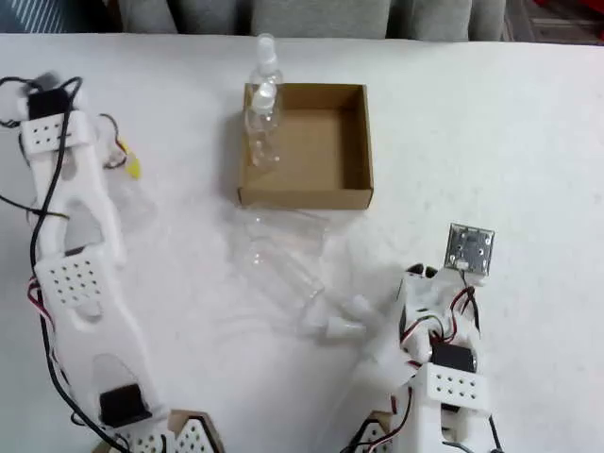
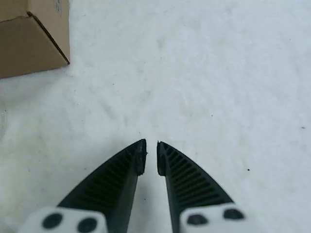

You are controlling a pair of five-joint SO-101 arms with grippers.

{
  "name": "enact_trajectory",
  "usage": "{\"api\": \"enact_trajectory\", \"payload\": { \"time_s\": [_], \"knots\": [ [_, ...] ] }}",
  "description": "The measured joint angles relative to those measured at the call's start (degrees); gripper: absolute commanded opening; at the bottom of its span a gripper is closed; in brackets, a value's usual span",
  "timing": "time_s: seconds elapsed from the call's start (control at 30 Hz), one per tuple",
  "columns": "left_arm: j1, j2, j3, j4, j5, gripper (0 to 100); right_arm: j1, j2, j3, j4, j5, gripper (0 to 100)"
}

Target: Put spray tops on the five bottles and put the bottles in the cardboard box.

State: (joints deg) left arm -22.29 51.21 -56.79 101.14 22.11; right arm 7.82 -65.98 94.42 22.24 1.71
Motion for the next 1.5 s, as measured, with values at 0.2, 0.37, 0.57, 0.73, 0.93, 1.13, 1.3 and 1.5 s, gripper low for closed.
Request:
{"api": "enact_trajectory", "payload": {
  "time_s": [0.2, 0.37, 0.57, 0.73, 0.93, 1.13, 1.3, 1.5],
  "knots": [
    [5.36, 0.00, 0.62, 0.70, -19.08, 2, 0.00, 0.00, 0.00, 0.00, 0.00, 1.5],
    [9.58, 0.00, 2.73, 0.70, -20.22, 2, 0.00, 0.00, 0.00, 0.00, 0.26, 1.5],
    [10.02, -1.14, 6.07, 0.70, -20.48, 2, 0.00, 0.00, 0.00, 0.00, 0.35, 1.5],
    [10.90, -6.24, 16.62, 0.53, -20.48, 2, 0.00, 0.00, 0.00, 0.00, 0.35, 1.5],
    [11.87, -10.90, 29.10, -6.95, -20.48, 2, 0.00, 0.00, 0.00, 0.00, 0.35, 1.5],
    [11.78, -16.70, 37.89, -12.75, -20.48, 15, 0.00, 0.00, 0.00, 0.00, 0.35, 1.5],
    [11.78, -22.33, 48.09, -18.55, -20.48, 20, 0.00, 0.00, 0.00, 0.00, 0.35, 1.5],
    [11.78, -28.66, 55.47, -20.40, -20.48, 21, 0.00, 0.00, 0.00, 0.00, 0.35, 1.5]
  ]
}}
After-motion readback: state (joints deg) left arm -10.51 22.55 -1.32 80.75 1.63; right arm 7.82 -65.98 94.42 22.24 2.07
